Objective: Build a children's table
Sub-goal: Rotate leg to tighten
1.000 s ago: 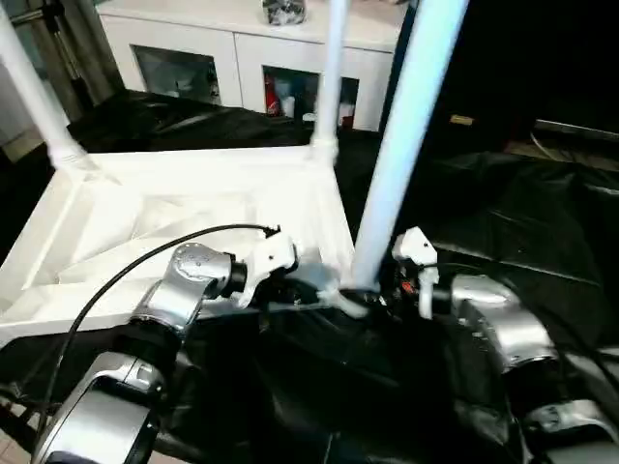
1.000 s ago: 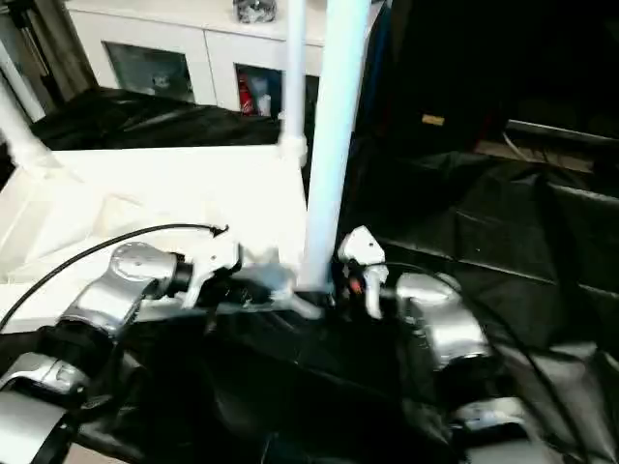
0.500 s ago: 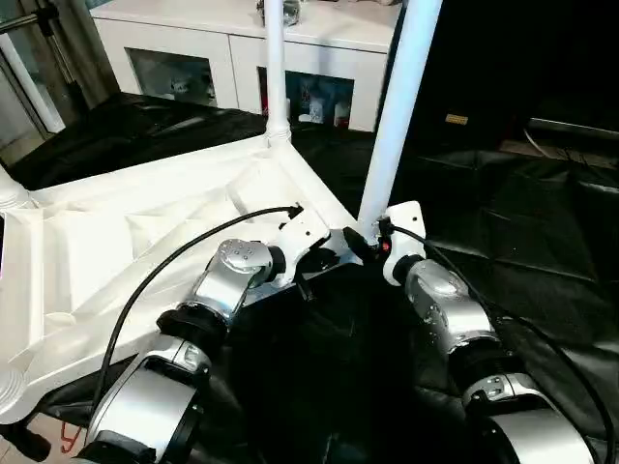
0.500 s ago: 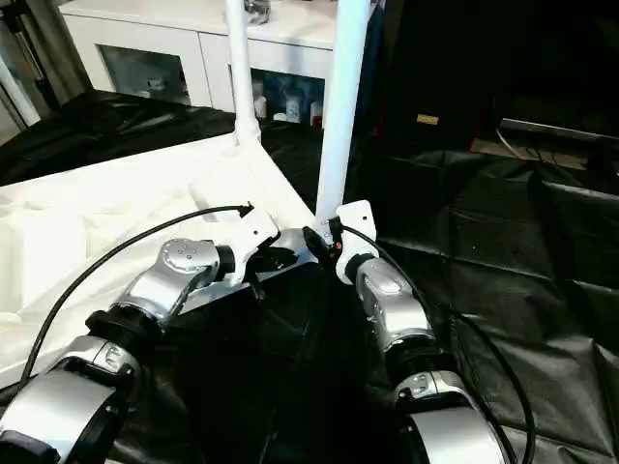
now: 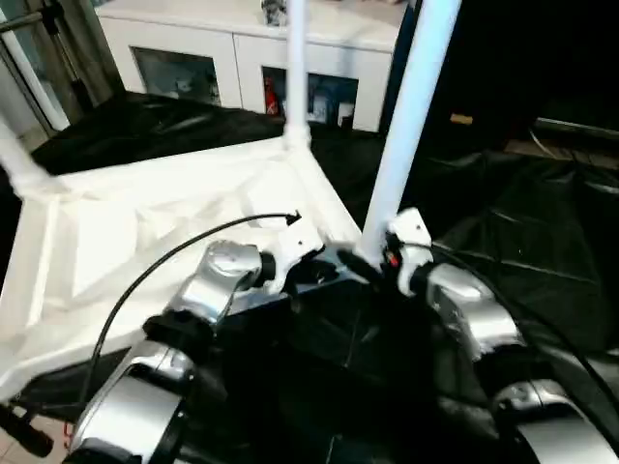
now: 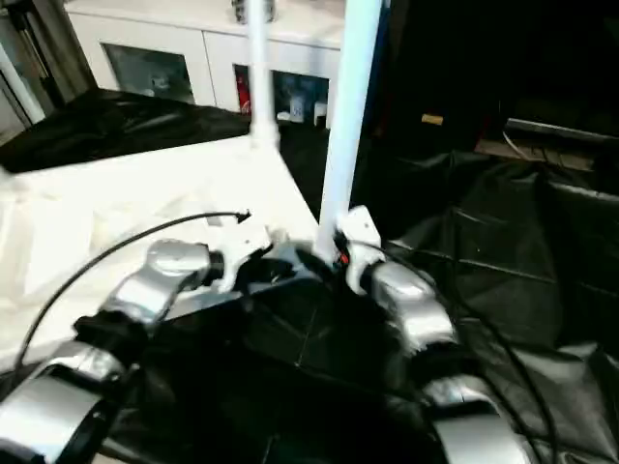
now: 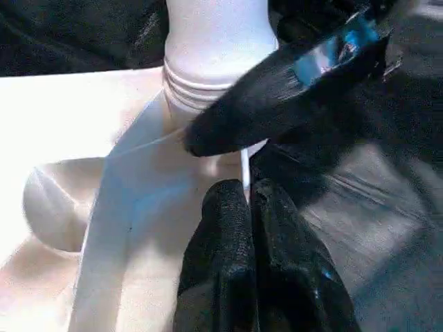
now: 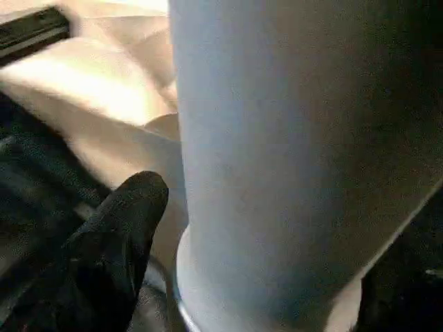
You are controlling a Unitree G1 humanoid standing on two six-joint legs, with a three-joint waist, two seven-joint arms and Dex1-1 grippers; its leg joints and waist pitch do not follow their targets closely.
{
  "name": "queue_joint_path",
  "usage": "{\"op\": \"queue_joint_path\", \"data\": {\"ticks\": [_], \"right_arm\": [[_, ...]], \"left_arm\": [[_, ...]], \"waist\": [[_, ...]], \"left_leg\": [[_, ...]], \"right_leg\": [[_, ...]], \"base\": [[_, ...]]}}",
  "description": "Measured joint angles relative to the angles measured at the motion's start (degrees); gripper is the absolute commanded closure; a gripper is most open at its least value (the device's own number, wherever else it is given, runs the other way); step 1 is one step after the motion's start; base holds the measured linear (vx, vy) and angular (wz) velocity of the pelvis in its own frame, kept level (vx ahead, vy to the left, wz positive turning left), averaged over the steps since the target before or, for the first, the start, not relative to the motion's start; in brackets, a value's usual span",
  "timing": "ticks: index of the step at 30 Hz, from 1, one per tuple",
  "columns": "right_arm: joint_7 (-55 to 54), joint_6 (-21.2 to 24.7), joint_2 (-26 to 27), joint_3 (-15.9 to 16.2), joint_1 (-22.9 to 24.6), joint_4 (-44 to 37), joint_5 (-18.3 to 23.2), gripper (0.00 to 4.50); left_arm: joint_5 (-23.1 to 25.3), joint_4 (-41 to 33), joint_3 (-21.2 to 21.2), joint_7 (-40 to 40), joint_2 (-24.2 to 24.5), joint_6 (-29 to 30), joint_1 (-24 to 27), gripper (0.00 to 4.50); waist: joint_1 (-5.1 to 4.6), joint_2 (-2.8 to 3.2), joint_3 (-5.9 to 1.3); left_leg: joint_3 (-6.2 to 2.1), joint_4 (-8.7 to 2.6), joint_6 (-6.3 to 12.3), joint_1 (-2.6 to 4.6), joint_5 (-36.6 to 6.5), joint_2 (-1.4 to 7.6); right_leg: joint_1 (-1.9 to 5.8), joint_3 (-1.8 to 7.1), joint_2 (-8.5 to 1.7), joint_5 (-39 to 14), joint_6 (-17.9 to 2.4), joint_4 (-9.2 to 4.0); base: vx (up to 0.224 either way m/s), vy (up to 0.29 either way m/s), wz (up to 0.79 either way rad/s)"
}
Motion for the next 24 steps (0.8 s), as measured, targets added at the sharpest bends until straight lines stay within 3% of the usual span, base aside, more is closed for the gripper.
{"op": "queue_joint_path", "data": {"ticks": [9,18,24], "right_arm": [[14.83,2.75,-4.86,2.36,2.42,-5.13,3.22,0.64],[17.92,5.67,-5.87,2.72,2.75,-6.75,4.39,1.57],[17.02,6.15,-5.42,2.48,3.47,-7.75,4.47,1.78]], "left_arm": [[-1.93,-2.92,-0.66,-9.75,4.03,-2.15,2.36,4.5],[-2.16,-3.75,-0.68,-11.4,4.52,-2.15,2.83,4.5],[-2.16,-3.75,-0.67,-11.13,4.52,-2.07,2.85,4.5]], "waist": [[0.63,0.0,0.04],[0.75,-0.01,0.04],[0.76,-0.03,0.05]], "left_leg": [[0.02,0.02,-0.07,-0.05,-0.04,0.03],[0.02,0.01,0.06,-0.13,0.04,0.03],[0.01,0.02,0.06,-0.13,0.04,0.03]], "right_leg": [[-0.06,-0.02,0.0,0.0,0.01,0.01],[-0.13,-0.04,0.01,-0.01,0.01,0.01],[-0.13,-0.03,0.01,-0.01,0.01,0.02]], "base": [[0.0,0.0,0.0],[0.0,0.0,0.0],[0.0,0.0,0.0]]}}
